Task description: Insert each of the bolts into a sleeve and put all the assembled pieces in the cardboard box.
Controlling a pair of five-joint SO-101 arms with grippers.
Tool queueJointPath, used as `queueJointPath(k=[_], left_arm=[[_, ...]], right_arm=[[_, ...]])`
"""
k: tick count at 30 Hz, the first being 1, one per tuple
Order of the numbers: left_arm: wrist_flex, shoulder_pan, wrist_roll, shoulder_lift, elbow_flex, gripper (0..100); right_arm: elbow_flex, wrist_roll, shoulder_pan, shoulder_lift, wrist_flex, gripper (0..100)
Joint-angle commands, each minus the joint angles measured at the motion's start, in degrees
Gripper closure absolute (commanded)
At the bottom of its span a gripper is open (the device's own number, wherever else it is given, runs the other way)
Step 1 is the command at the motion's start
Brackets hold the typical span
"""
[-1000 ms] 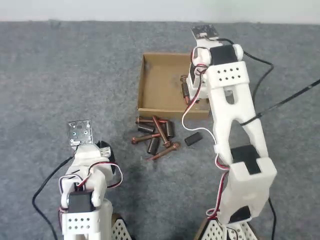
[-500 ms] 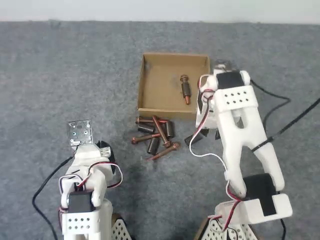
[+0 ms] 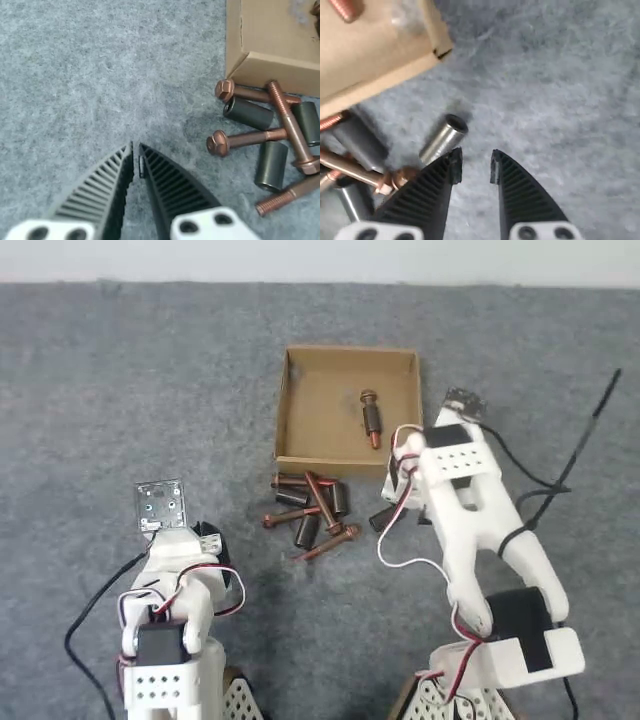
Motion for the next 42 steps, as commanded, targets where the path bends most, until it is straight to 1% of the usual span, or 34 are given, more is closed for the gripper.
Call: queueJointPath(k=[1,8,11,15,20,27,29,32,35,41,42], left_arm=[[0.18,-0.18,-0.44,-1.14,-0.75,99],[0.18,-0.09,-0.53,-1.14,-0.75,99],[0.26,-0.09,-0.53,-1.14,-0.75,99],[0.26,-0.09,-0.53,-1.14,-0.75,99],[0.35,-0.18,-0.53,-1.14,-0.75,99],[0.35,-0.18,-0.53,-1.14,-0.75,99],[0.35,-0.18,-0.53,-1.14,-0.75,99],[0.35,-0.18,-0.53,-1.14,-0.75,99],[0.35,-0.18,-0.53,-1.14,-0.75,99],[0.44,-0.18,-3.16,-1.14,-0.75,99],[0.44,-0.18,-3.25,-1.14,-0.75,99]], right_arm=[[0.97,-2.55,-1.54,-3.74,-5.05,91.8],[1.23,-4.57,-1.71,-3.30,-9.98,91.8],[2.20,-4.92,-1.98,0.13,-12.97,91.8],[1.76,-4.57,-4.26,6.20,-15.34,91.8],[-2.11,-4.48,-4.62,10.51,-13.32,91.8],[-3.52,-4.40,-4.79,11.38,-11.74,91.8],[-3.60,-3.08,-4.79,10.86,-10.51,91.8],[-5.71,1.76,-4.35,7.60,-4.35,91.8],[-6.07,2.64,-4.79,3.21,0.13,91.8],[-3.08,3.08,-6.29,0.04,0.75,91.7],[-2.99,4.13,-6.64,0.04,1.10,91.7]])
